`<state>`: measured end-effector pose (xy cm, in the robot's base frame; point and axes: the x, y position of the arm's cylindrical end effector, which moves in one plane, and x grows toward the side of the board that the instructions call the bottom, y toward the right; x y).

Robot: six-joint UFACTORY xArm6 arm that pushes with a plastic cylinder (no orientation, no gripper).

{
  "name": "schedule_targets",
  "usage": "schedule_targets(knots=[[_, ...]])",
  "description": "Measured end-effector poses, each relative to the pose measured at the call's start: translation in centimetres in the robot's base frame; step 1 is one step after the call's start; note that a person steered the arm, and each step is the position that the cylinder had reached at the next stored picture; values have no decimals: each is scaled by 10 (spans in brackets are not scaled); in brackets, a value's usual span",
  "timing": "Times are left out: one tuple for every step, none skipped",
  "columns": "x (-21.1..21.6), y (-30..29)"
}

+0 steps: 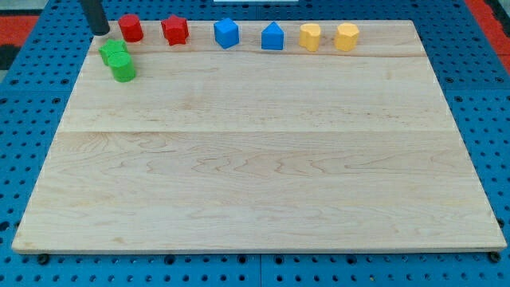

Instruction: Push the red circle into the red star

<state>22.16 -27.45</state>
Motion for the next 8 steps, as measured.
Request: schedule_targets(knots=[[-4,1],[-15,-9],[-15,-2],[-15,18],[-15,38],[-12,61],[-9,70],[-9,76]])
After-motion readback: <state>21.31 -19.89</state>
